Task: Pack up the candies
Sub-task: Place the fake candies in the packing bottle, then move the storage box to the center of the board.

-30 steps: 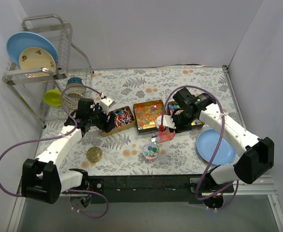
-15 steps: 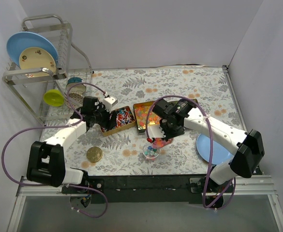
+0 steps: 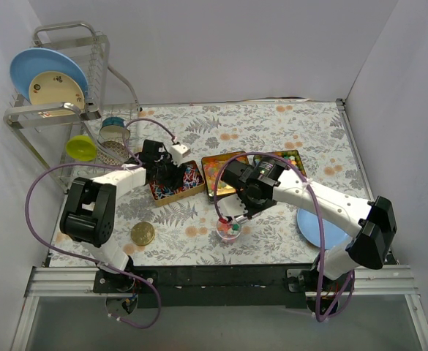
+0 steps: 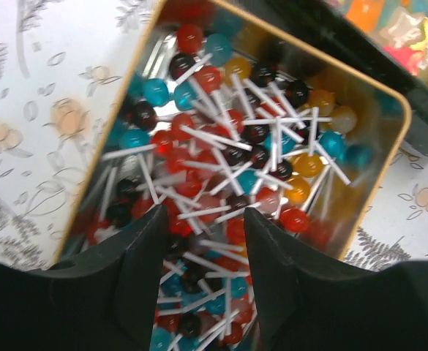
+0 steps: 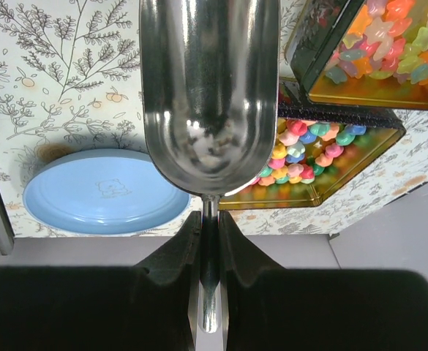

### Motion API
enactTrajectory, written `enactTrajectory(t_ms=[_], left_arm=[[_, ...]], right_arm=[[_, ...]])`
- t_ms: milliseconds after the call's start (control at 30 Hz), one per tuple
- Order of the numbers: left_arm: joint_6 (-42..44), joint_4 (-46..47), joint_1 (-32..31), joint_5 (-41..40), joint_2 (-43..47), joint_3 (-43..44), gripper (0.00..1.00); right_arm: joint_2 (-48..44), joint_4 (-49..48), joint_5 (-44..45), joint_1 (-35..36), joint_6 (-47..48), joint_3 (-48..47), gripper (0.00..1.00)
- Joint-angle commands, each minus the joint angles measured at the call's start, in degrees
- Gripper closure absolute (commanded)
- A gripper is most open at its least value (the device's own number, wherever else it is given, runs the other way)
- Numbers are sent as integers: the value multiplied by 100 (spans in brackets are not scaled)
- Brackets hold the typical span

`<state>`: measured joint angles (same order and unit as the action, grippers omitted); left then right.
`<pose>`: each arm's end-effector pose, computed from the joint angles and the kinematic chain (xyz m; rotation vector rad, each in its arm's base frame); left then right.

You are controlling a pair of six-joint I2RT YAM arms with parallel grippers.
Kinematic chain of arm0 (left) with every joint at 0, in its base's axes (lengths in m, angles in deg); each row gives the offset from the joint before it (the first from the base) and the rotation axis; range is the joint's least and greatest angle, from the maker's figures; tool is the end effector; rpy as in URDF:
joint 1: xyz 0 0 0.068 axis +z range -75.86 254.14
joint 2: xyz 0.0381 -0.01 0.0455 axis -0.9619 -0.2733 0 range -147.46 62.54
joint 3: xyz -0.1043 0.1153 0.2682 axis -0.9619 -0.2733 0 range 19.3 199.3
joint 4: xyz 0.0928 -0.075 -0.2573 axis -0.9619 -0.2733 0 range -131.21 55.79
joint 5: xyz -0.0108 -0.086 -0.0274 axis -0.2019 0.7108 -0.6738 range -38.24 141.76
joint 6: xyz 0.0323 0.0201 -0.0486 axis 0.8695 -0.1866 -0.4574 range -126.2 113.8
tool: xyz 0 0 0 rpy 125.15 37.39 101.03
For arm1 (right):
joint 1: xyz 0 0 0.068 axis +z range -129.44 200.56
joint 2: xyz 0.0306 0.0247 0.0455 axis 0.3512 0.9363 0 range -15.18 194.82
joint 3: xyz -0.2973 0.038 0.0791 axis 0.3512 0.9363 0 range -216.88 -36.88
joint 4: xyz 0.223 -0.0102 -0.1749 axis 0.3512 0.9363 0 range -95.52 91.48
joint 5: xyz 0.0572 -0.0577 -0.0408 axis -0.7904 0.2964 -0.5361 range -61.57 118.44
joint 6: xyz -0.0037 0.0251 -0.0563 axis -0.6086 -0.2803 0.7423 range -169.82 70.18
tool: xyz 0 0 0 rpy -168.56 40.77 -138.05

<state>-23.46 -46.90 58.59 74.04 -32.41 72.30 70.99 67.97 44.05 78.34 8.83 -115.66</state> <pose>0.3359 -0.1118 0.1843 0.1228 2.5689 -0.7161 0.1666 0.2407 0.3226 -2.4973 1.5855 -0.4072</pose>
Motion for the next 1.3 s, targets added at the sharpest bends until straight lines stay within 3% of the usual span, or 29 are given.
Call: enactTrajectory(t_ms=[0, 200, 333, 433, 700, 1267], left_arm=[[214, 117, -316, 180, -49, 168, 56], [47, 144, -774, 373, -111, 238, 58], [-137, 152, -1037, 601, -137, 299, 59], [-164, 161, -1265, 724, -163, 378, 60], [-243, 223, -1819, 786, -470, 703, 60], [-506, 268, -2189, 822, -973, 1688, 59]], right_arm=[[-258, 121, 126, -65, -389, -322, 99], [-487, -239, -243, -793, -1065, -400, 99], [-601, -353, -568, -2012, -1180, -480, 99], [-645, -432, -648, -2489, -1224, -445, 99], [-523, -608, -621, -2824, -1286, -498, 99], [-408, -652, -832, -3106, -1216, -498, 99]])
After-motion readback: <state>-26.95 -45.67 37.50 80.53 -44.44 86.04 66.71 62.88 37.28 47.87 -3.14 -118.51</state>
